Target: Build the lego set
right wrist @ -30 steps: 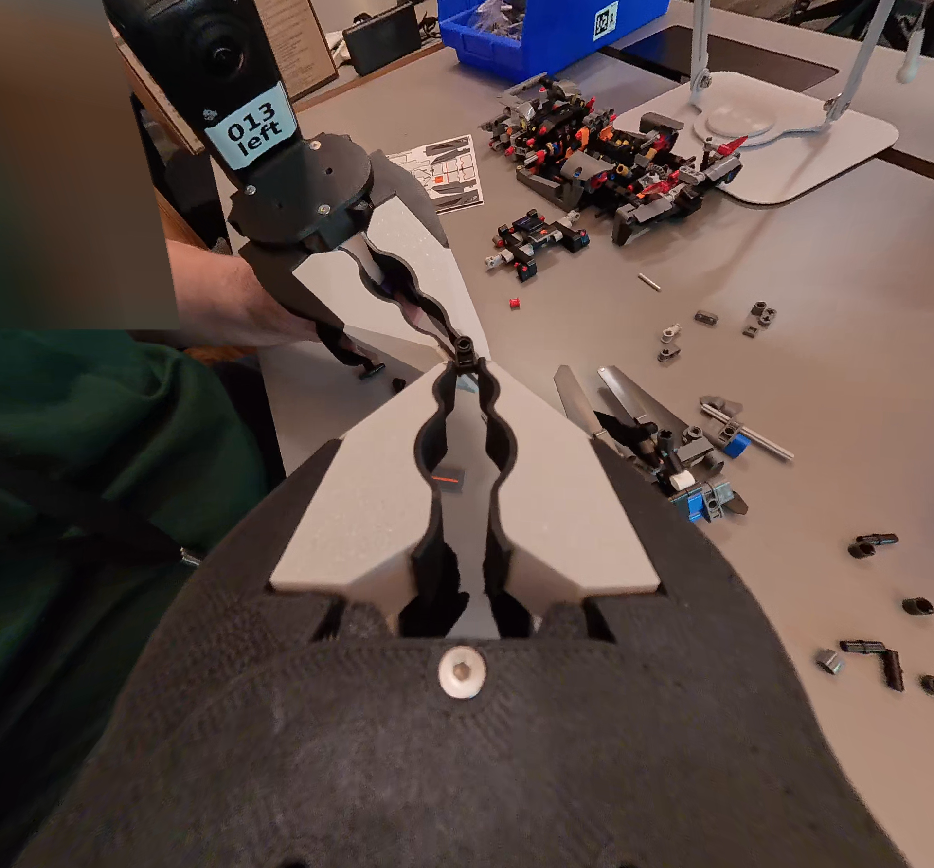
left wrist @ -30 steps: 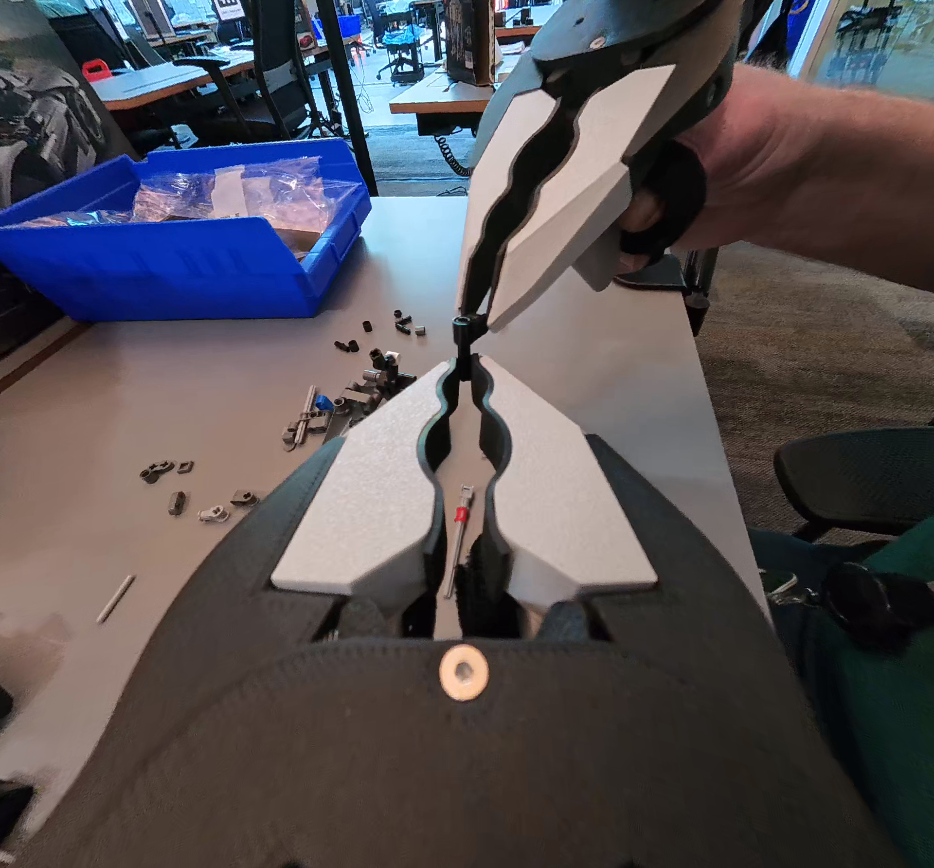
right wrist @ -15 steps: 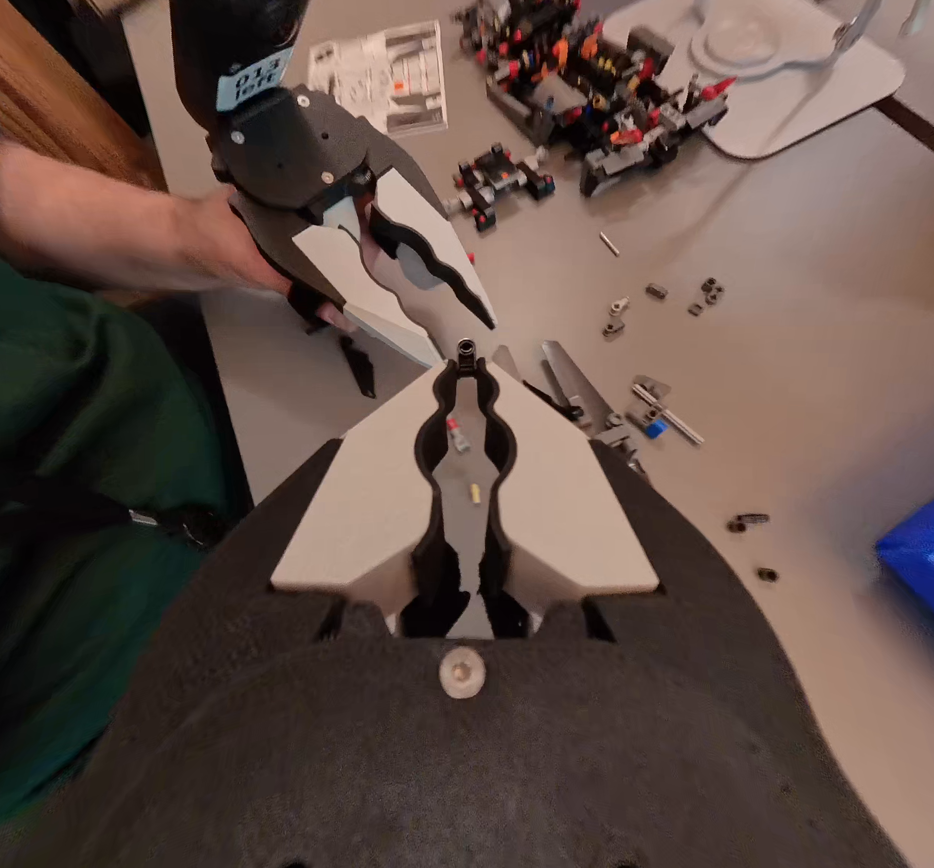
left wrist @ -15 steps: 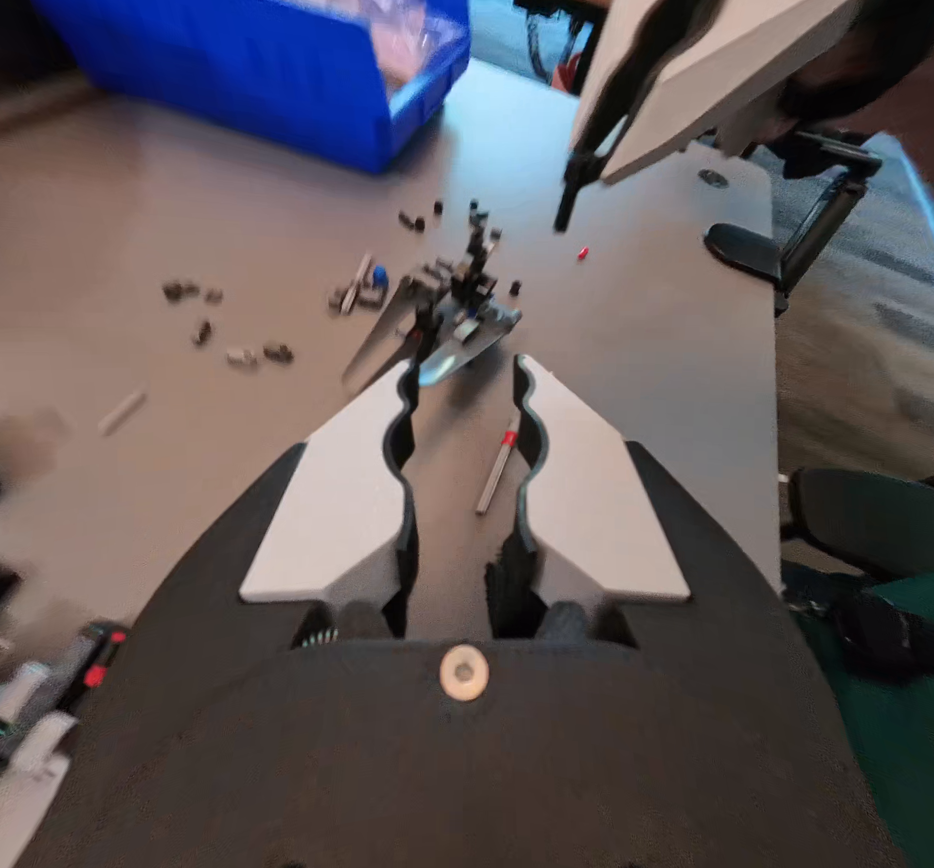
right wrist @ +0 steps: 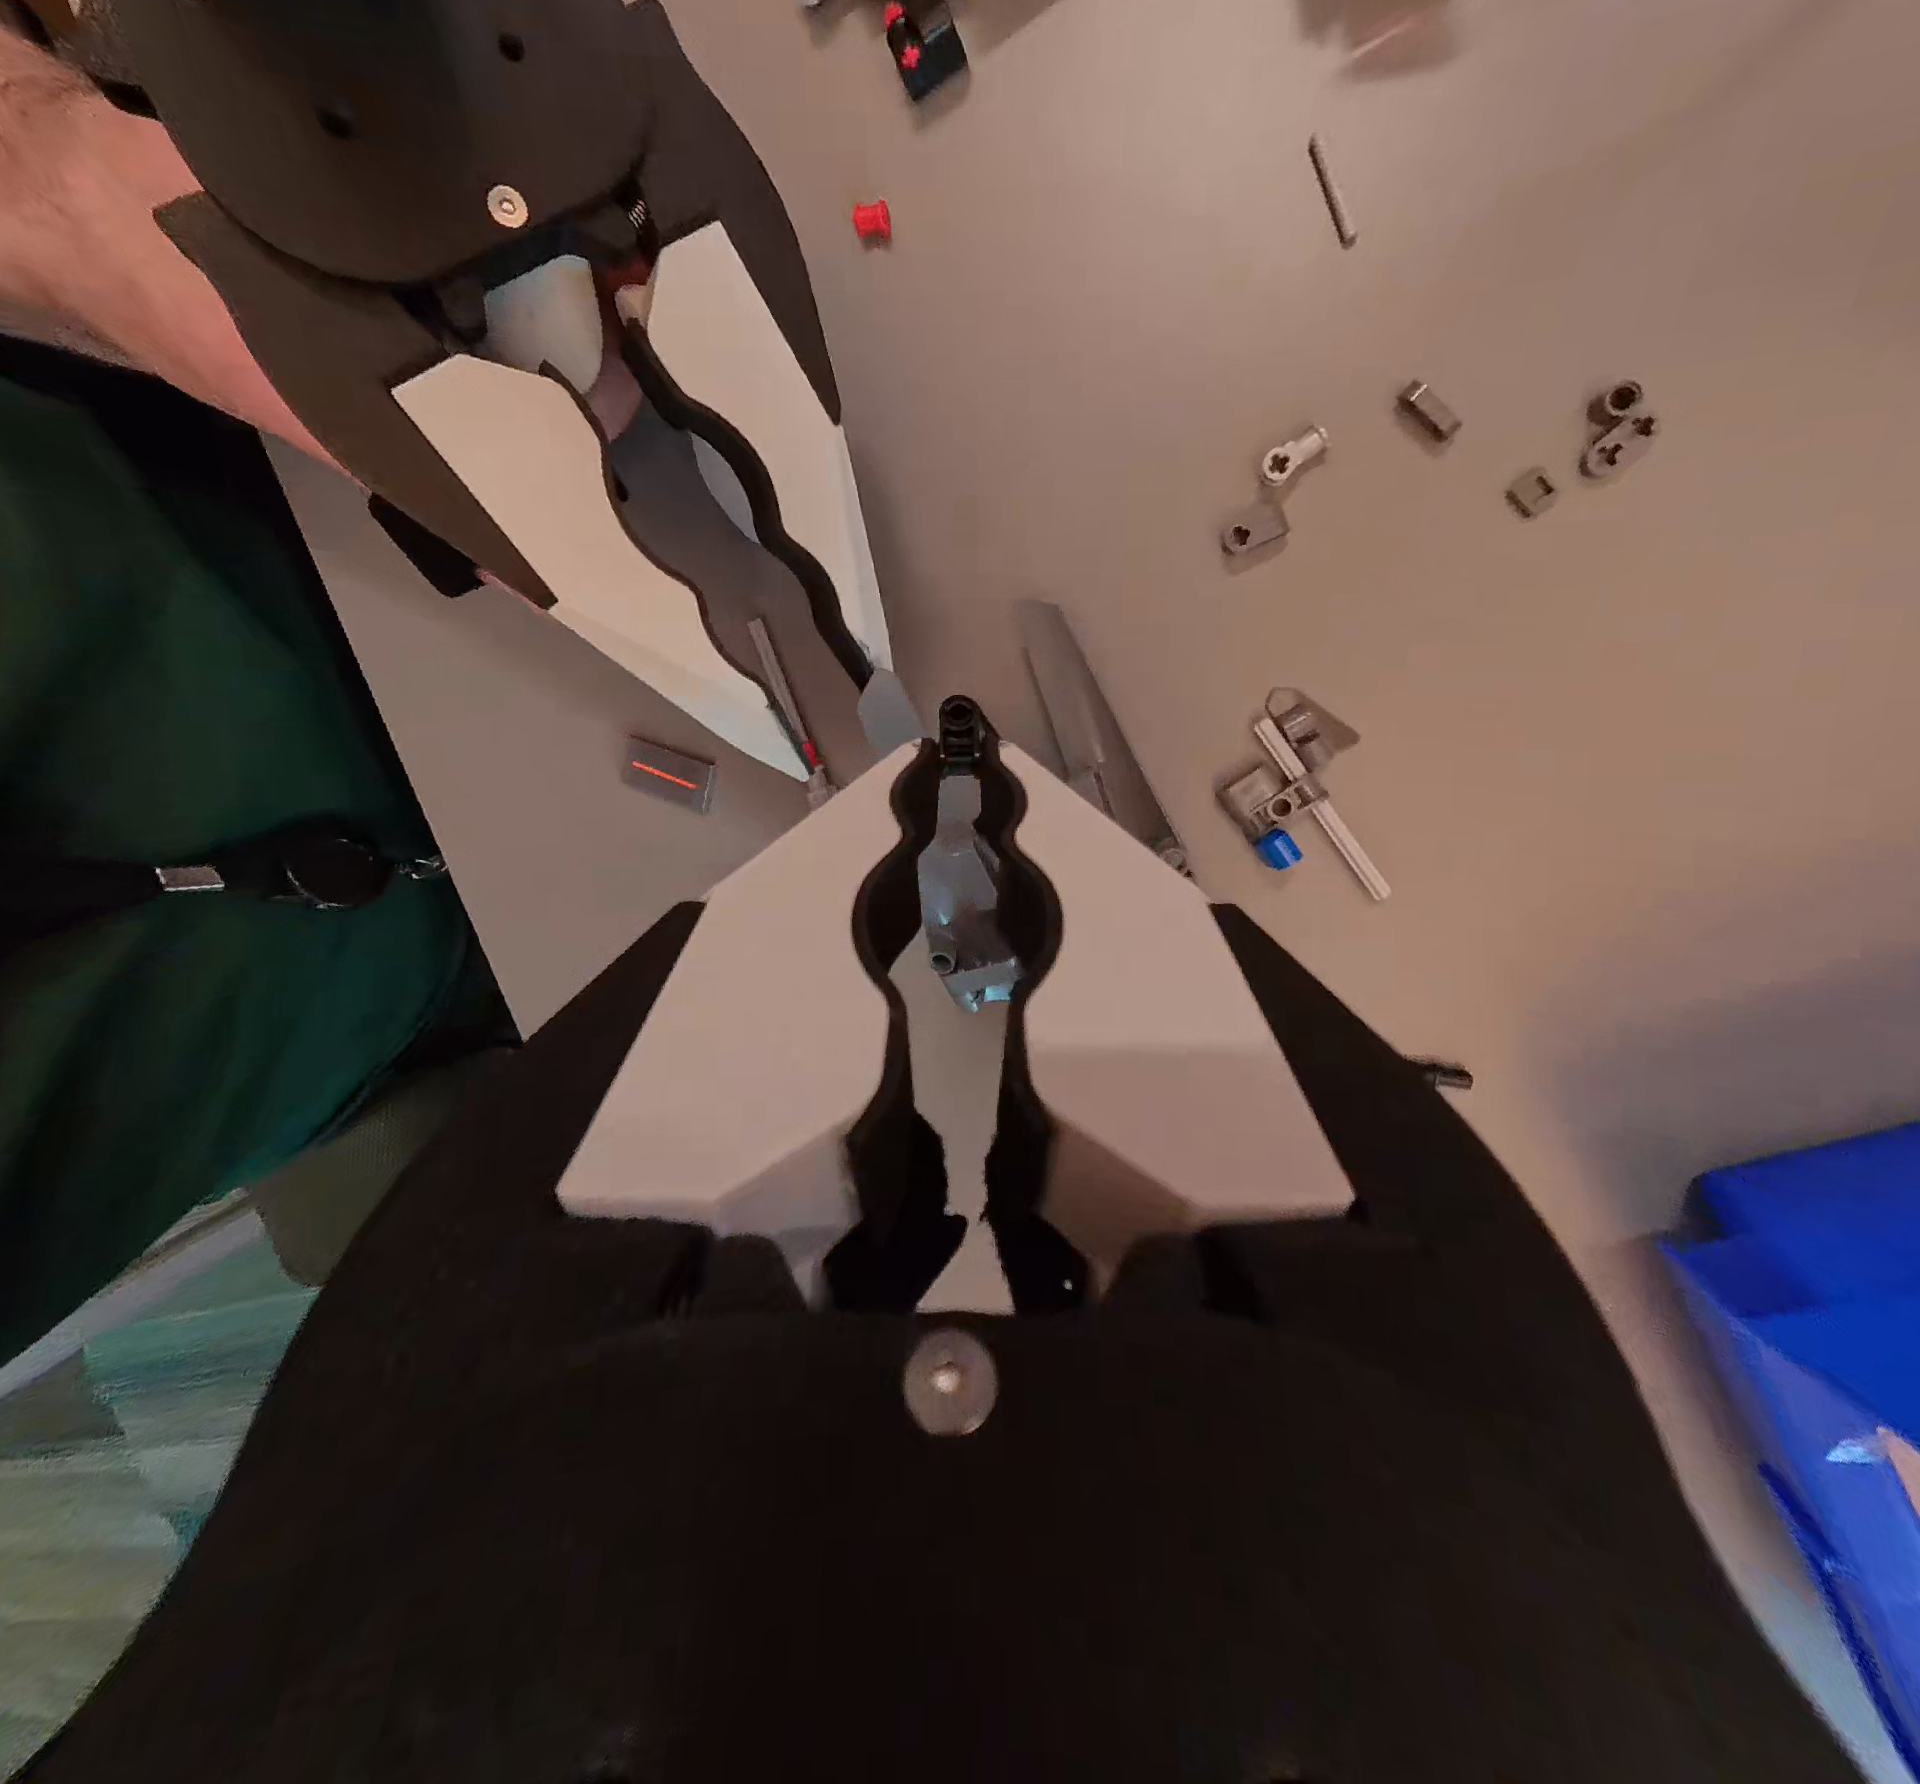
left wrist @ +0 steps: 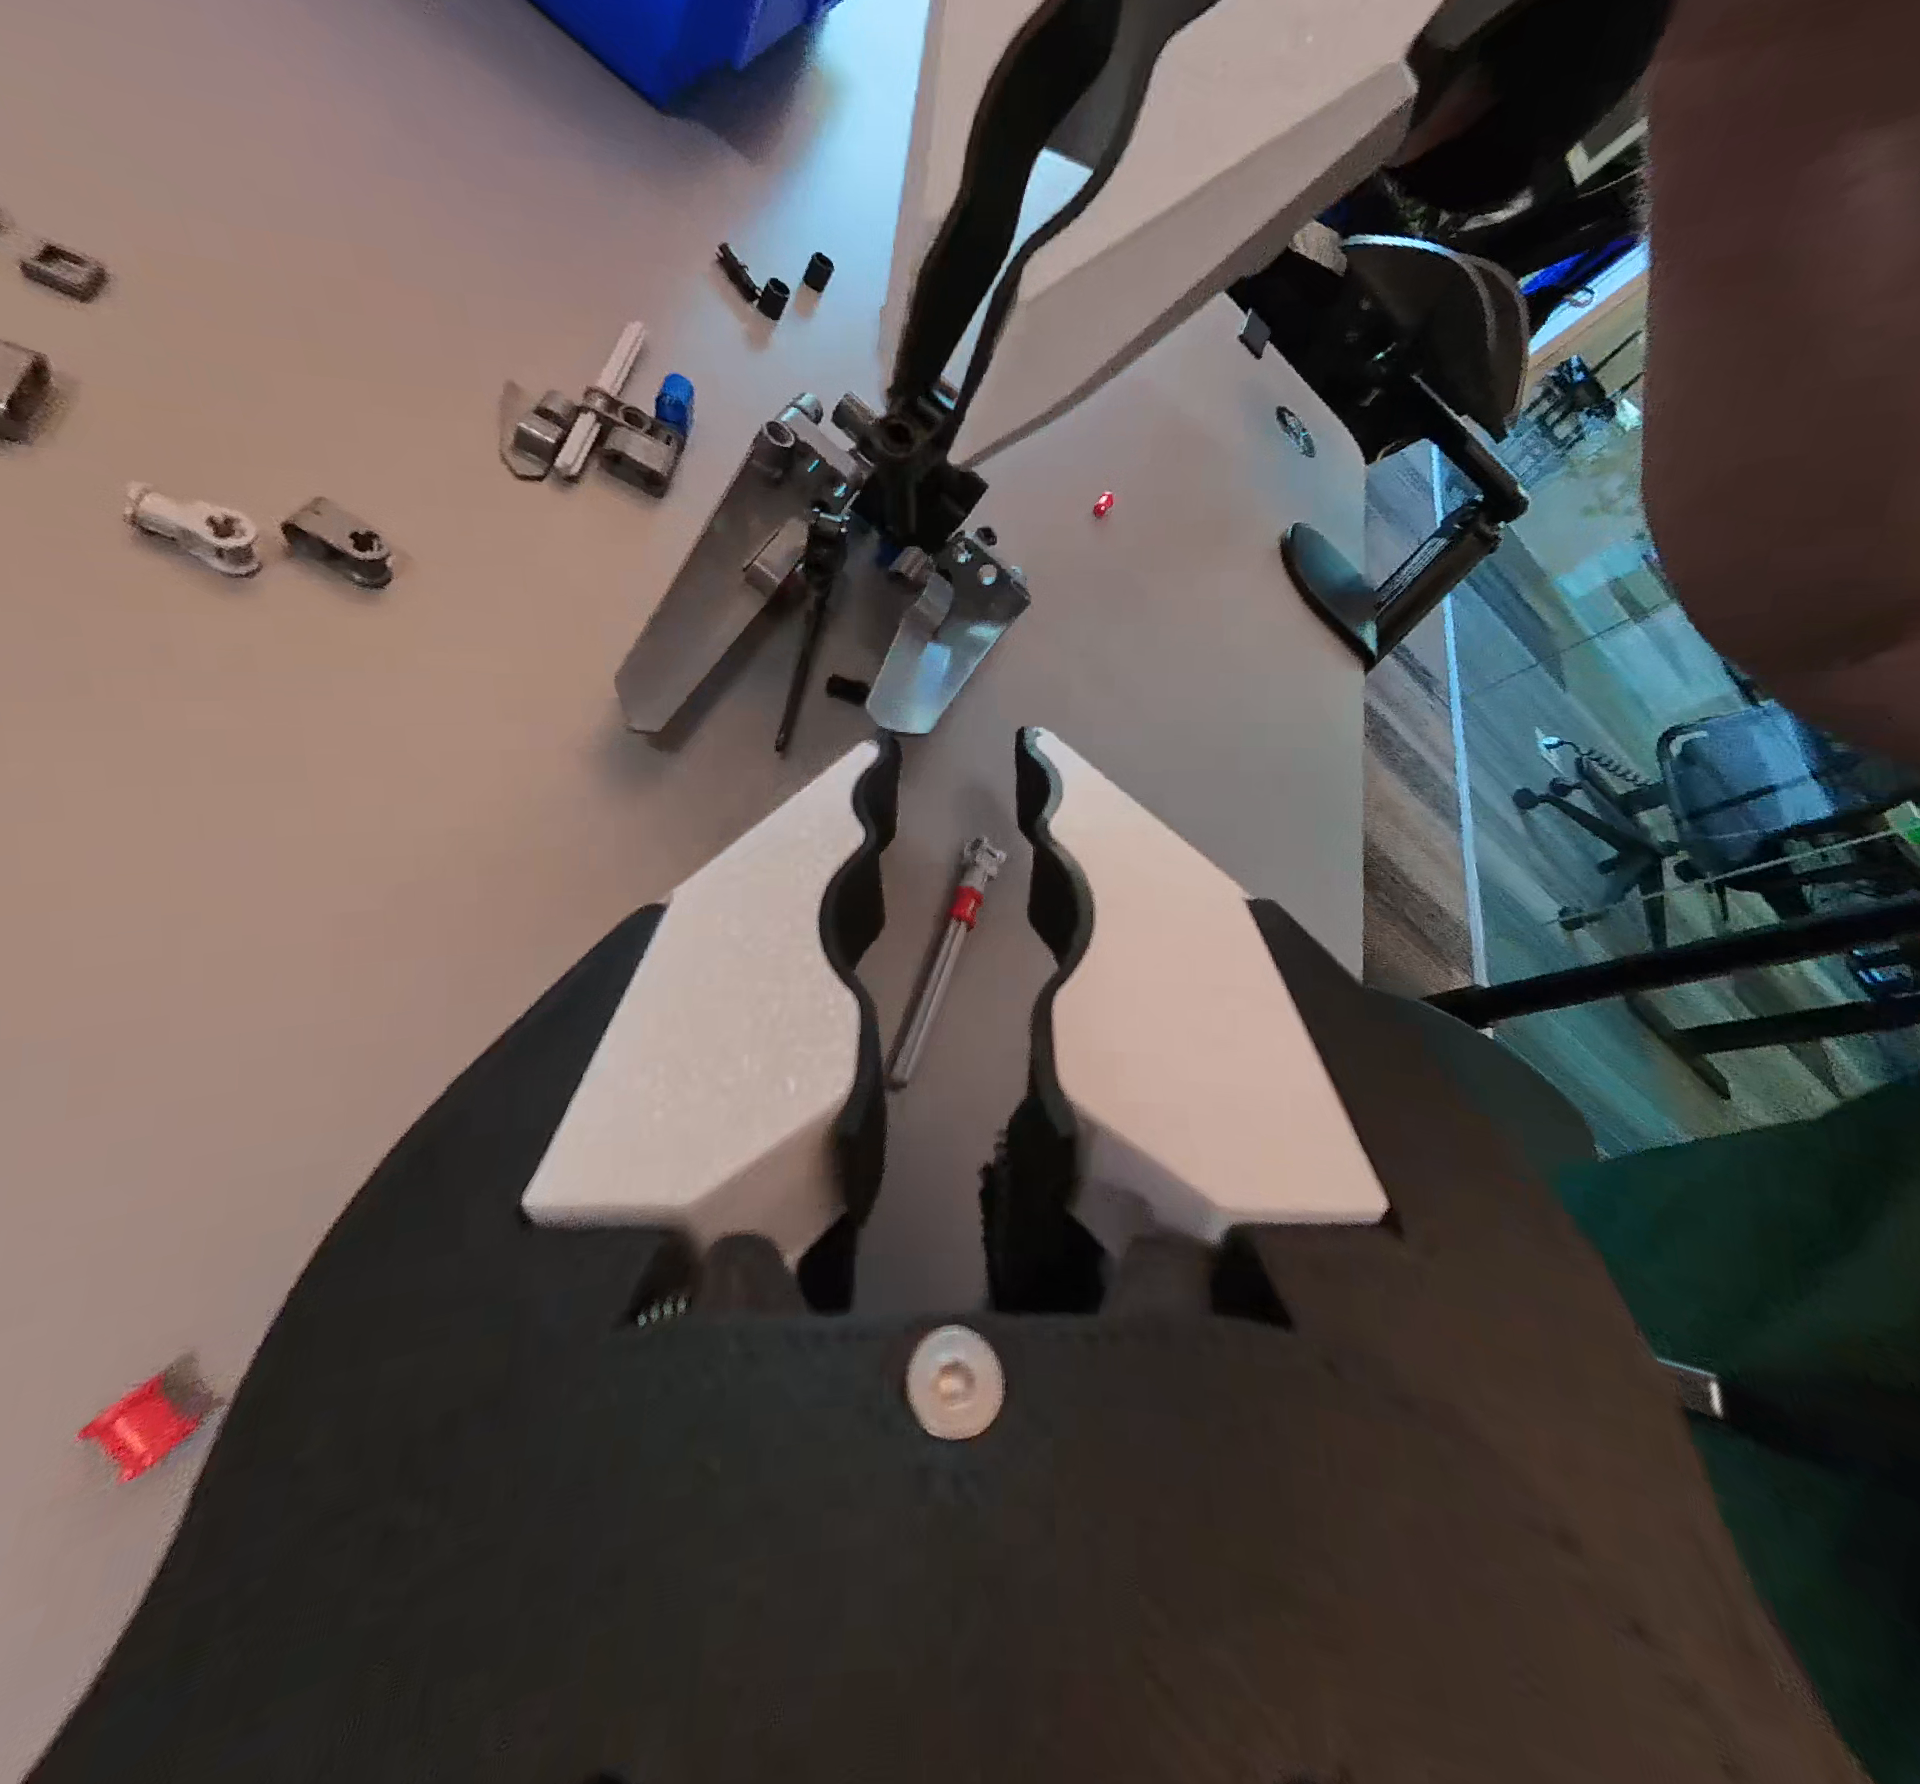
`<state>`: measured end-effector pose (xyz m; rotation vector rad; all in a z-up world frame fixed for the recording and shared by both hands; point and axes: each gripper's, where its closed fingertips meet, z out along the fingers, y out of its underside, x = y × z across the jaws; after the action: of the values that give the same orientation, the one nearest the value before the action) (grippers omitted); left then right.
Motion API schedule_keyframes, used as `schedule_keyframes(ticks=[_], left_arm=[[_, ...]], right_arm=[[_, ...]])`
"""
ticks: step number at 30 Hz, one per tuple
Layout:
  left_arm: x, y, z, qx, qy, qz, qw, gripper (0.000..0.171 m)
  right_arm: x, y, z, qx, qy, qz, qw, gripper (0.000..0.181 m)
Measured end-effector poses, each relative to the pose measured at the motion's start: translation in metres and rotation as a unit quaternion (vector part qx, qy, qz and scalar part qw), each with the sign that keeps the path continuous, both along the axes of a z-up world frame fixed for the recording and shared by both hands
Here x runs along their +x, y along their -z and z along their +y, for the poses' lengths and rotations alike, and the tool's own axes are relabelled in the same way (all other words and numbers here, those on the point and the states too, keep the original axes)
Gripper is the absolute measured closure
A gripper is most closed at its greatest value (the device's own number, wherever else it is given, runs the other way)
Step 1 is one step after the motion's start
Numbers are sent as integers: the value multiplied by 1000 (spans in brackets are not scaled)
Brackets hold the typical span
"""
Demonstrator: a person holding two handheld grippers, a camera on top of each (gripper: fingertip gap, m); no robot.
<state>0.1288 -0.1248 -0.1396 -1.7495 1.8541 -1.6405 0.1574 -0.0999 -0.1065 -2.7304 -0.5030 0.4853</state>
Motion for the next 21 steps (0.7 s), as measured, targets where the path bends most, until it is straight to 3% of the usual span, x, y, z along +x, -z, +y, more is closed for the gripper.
schedule_keyframes(ticks=[15,21], left_arm=[[16,0,1,-39,-36,2,999,141],[30,-3,3,-49,-49,-3,998,147]], right_arm=[[25,10,-18,24,51,46,997,176],[39,16,-20,52,81,57,994,176]])
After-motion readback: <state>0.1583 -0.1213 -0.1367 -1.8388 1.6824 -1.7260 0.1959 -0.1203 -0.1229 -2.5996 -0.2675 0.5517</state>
